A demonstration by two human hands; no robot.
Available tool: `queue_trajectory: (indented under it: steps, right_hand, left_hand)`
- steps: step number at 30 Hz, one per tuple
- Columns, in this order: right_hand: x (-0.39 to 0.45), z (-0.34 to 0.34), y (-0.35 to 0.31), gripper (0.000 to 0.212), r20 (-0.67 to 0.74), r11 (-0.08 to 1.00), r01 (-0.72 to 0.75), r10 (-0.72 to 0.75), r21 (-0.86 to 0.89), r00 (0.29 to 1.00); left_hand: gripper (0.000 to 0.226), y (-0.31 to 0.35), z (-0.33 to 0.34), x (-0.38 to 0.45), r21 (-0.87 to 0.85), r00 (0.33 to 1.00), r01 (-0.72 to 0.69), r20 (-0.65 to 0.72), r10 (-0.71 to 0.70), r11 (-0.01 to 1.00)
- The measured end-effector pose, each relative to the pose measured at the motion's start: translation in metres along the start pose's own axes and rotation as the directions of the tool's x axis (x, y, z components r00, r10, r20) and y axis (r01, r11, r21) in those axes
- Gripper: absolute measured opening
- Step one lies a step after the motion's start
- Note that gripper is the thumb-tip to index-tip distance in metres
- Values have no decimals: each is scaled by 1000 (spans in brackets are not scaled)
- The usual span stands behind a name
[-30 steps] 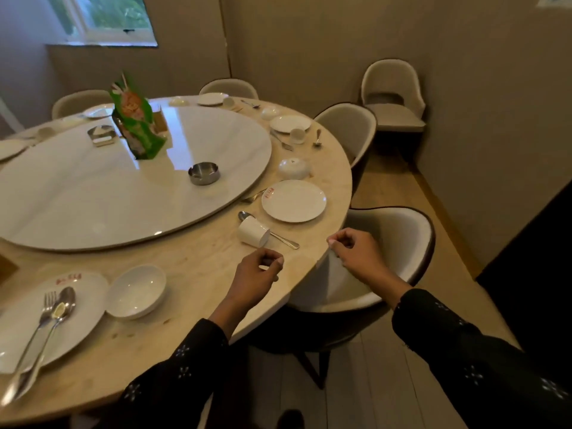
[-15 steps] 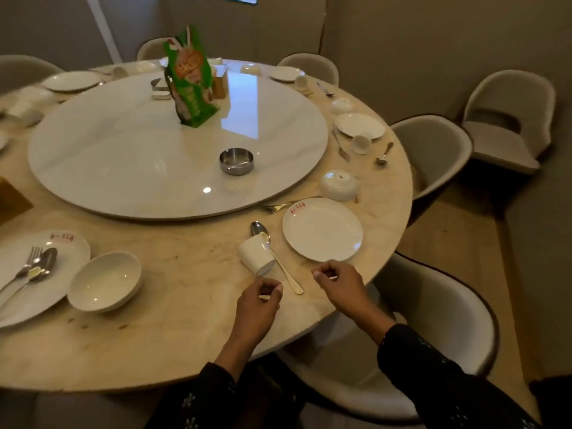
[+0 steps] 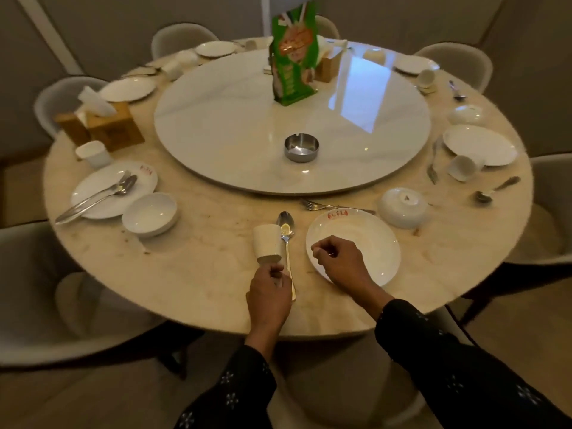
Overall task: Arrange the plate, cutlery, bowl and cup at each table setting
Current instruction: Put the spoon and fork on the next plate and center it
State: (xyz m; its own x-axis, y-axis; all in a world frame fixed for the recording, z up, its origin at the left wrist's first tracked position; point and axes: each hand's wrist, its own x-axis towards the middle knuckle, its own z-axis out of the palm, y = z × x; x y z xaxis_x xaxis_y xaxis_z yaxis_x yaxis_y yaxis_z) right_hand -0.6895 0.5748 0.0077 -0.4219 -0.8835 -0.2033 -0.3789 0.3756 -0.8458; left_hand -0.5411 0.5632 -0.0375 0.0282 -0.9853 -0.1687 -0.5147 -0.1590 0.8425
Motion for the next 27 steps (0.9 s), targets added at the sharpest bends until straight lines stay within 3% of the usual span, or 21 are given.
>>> queue_trajectory:
  steps: [4,9,19,27]
  right_hand:
    - [-4,-24,18,13,99,998,47,-51,43,994]
    - [-9,-57,46,11,135,994,36,-49,99,990]
    - [2,-100,66,13,153,989,11,-34,145,988]
    - [23,-105,65,14,162,989,-2,-22,150,986]
  left_hand:
    - [26,16,30,-7,199,984,80,-174,-45,977]
    - [27,23,58,-13,343,966,126,-254,-38,931]
    - [33,41,69,-1,371,960,211,-251,-121,904]
    - [16,47,80,-1,296,916,282,-367,-164,913]
